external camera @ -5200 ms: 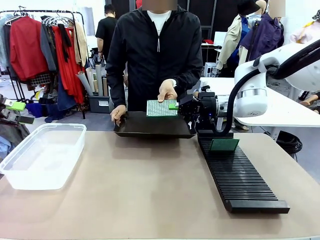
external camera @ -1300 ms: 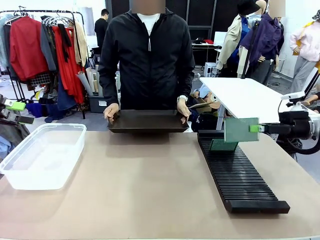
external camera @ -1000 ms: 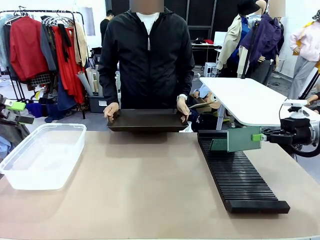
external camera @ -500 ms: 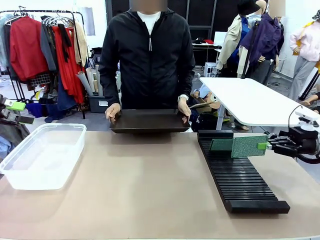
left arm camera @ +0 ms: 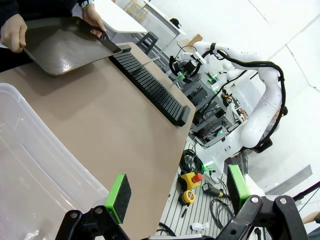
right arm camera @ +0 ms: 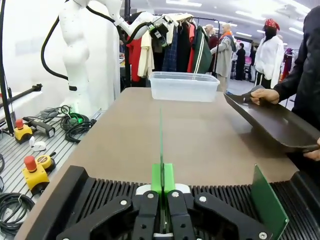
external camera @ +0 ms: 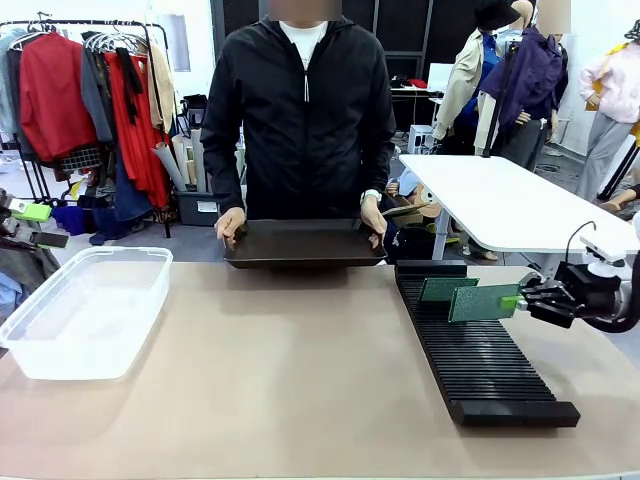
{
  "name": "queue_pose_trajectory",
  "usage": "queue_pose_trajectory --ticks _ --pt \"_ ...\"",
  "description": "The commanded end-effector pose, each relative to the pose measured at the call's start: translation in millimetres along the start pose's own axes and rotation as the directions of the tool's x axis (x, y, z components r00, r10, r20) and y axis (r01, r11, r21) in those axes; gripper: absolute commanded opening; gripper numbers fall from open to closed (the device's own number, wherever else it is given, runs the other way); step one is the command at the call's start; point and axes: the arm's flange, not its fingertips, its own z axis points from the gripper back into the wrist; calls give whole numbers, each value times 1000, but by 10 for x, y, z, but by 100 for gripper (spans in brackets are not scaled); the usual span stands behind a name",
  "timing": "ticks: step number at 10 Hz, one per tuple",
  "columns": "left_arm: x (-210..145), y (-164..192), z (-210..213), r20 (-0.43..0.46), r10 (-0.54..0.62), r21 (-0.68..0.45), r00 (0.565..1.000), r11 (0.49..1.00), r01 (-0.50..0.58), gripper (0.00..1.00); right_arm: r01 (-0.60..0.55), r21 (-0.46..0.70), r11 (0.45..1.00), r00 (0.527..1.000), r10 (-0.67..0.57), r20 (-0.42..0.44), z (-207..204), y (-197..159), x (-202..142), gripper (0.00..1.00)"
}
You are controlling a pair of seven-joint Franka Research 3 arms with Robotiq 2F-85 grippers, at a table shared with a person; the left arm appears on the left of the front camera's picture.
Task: Sort PCBs into racks and boxes based on the side picked up.
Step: If the short side of the Blank PCB is picked up, insert it into the PCB Rack ; if the long side is picked up, place it in the Organizing box.
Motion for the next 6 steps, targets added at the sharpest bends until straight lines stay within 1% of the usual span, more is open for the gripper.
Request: queue_pose_trajectory --ticks 1,3,5,6 --pt "10 -15 3 1 -5 -3 1000 1000 5 100 -47 11 999 999 47 12 -4 -4 -200 0" --pt "10 -15 3 1 -5 -3 1000 1000 5 100 -56 18 998 998 55 24 27 -16 -308 0" --pt "10 -15 3 1 -5 -3 1000 1000 5 100 -34 17 999 999 34 29 45 -6 -385 0" --pt "10 -15 3 1 -5 -3 1000 1000 5 100 -11 8 1000 999 11 40 52 1 -362 0"
